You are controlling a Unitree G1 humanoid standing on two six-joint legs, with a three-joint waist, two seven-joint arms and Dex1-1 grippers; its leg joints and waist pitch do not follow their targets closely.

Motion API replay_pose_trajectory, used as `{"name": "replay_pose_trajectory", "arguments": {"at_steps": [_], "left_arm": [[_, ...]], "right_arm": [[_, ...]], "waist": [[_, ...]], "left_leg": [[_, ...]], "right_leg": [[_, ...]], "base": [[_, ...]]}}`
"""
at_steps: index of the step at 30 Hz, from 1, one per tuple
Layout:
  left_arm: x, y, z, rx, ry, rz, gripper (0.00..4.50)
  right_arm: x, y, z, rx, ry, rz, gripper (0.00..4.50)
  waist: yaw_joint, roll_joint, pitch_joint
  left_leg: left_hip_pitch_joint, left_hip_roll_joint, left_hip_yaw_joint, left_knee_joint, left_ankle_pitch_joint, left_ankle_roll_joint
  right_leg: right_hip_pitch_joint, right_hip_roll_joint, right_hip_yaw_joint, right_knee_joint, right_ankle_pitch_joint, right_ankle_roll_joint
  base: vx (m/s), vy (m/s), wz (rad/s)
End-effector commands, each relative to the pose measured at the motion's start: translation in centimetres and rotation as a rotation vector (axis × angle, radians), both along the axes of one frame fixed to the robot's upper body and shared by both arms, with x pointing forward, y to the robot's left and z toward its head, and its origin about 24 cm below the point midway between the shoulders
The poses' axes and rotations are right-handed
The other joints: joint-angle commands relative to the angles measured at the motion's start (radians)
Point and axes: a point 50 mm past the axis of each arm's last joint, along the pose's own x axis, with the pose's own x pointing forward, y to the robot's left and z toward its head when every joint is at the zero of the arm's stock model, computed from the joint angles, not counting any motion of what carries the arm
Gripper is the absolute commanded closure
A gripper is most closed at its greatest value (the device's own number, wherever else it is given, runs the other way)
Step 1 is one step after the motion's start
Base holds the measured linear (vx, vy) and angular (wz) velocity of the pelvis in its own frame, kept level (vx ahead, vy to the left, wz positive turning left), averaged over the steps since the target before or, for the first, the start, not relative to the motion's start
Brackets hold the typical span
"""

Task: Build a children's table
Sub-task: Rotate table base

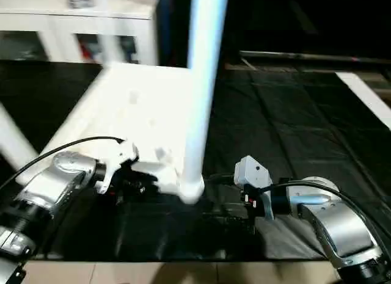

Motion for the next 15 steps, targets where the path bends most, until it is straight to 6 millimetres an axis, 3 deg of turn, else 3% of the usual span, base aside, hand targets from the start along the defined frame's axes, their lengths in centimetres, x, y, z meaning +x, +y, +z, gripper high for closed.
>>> {"name": "replay_pose_trajectory", "arguments": {"at_steps": [1,3,4,5,7,9,10,13,15], "left_arm": [[-1.0,0.0,-0.6,-0.031,0.027,-0.014,3.87],[-1.2,-0.1,-0.6,-0.018,0.012,-0.043,3.88],[-1.7,-0.2,-0.5,-0.004,-0.023,-0.132,3.88],[-2.1,-0.2,-0.5,0.004,-0.018,-0.188,3.89],[-2.5,-0.2,-0.5,0.024,-0.004,-0.246,3.91],[-2.6,-0.2,-0.6,0.045,0.007,-0.261,3.93],[-2.3,-0.3,-0.5,0.077,-0.021,-0.29,3.94],[-1.7,-0.6,-0.2,0.089,-0.068,-0.307,3.95],[-0.6,-1.0,0.3,0.074,-0.13,-0.276,3.95]], "right_arm": [[0.9,0.1,0.5,-0.019,-0.056,-0.016,0.0],[1.1,0.1,0.4,-0.024,-0.063,-0.024,0.0],[1.5,0.0,0.4,-0.02,-0.07,-0.055,0.0],[2.0,0.0,0.3,-0.01,-0.076,-0.096,0.0],[2.6,0.1,0.4,0.022,-0.08,-0.128,0.0],[2.8,0.2,0.5,0.049,-0.074,-0.131,0.0],[2.7,0.4,0.5,0.074,-0.057,-0.099,0.0],[2.5,0.6,0.5,0.072,-0.049,-0.066,0.0],[2.5,0.7,0.4,0.067,-0.049,-0.055,0.0]], "waist": [[0.01,-0.03,-0.055],[0.009,-0.026,-0.056],[0.012,-0.032,-0.057],[0.012,-0.03,-0.057],[0.014,-0.028,-0.059],[0.018,-0.026,-0.062],[0.025,-0.029,-0.063],[0.039,-0.029,-0.061],[0.044,-0.031,-0.057]], "left_leg": [[-0.015,0.046,-0.017,-0.086,-0.152,0.05],[-0.013,0.045,-0.015,-0.085,-0.127,0.061],[-0.009,0.045,-0.012,-0.083,-0.115,0.07],[-0.014,0.043,-0.012,-0.083,-0.097,0.077],[-0.007,0.044,-0.01,-0.083,-0.081,0.08],[-0.003,0.045,-0.008,-0.082,-0.058,0.084],[-0.001,0.047,-0.005,-0.079,-0.042,0.099],[0.0,0.047,-0.004,-0.08,-0.061,0.1],[0.003,0.047,-0.004,-0.084,-0.097,0.082]], "right_leg": [[0.046,-0.062,0.033,-0.083,-0.328,-0.201],[0.043,-0.059,0.032,-0.081,-0.291,-0.21],[0.042,-0.057,0.031,-0.08,-0.267,-0.215],[0.045,-0.058,0.032,-0.075,-0.238,-0.218],[0.04,-0.056,0.03,-0.072,-0.196,-0.232],[0.043,-0.055,0.03,-0.063,-0.133,-0.254],[0.043,-0.053,0.03,-0.056,-0.058,-0.276],[0.043,-0.055,0.03,-0.059,-0.069,-0.28],[0.041,-0.056,0.031,-0.066,-0.122,-0.272]], "base": [[0.0,0.0,0.0],[0.0,0.0,0.0],[0.0,0.0,0.0],[0.0,0.0,0.0],[0.0,0.0,0.0],[0.0,0.0,0.0],[0.0,0.0,0.0],[0.0,0.0,0.0],[0.0,0.0,0.0]]}}
